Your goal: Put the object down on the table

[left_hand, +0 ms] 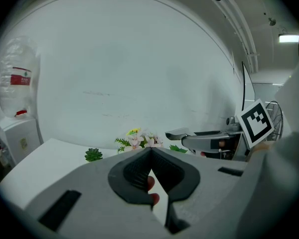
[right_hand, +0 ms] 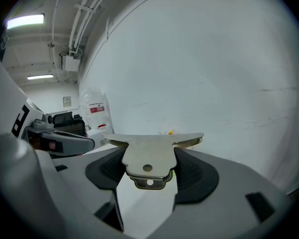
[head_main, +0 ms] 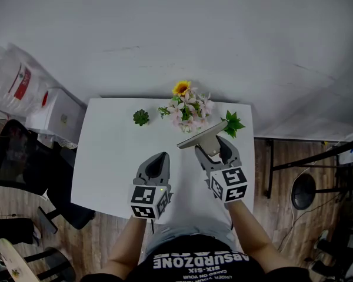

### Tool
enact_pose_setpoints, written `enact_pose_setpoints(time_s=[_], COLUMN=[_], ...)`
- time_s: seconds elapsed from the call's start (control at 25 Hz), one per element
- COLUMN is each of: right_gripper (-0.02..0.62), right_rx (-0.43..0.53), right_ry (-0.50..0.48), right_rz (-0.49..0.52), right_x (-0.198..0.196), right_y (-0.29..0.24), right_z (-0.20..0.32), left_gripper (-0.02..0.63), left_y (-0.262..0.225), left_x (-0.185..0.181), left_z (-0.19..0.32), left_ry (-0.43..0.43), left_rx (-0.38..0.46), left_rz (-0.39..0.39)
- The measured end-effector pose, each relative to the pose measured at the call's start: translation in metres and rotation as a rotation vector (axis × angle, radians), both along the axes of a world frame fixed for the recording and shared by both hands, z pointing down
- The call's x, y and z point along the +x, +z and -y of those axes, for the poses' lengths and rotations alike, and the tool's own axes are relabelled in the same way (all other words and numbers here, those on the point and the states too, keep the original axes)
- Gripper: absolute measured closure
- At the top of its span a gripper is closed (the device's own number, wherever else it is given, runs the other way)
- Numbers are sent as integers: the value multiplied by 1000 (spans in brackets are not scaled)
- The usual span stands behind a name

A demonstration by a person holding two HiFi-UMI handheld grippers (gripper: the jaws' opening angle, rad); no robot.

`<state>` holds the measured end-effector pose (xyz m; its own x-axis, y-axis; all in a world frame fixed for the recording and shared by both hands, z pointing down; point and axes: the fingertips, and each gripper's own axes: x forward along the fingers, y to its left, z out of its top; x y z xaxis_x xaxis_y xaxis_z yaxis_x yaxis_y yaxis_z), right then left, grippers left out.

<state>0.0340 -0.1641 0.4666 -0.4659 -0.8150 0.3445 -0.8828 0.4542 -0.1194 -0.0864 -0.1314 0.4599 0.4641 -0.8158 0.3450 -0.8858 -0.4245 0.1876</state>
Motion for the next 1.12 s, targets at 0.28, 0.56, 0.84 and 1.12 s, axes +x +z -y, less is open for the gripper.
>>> enact_pose_setpoints(time_s=[0.28,0.56,0.84,1.12], right_gripper=[310,310,310,310], right_rx=[-16,-37,-60,-84], right_ry=[-2,2,1,-7], right_rz=[-7,-16,-29,-38], right_x=[1,5,5,4], right_y=[11,22,33,45], right_z=[0,0,1,1], left_gripper=[609,609,609,609], left_y=[4,5,7,12], left_x=[0,2,2,2], left_z=[-1,-1,-2,-3], left_ry=[1,-3,-1,5], left_rx=[-13,-10,-24,-47], left_rz=[9,11,15,20])
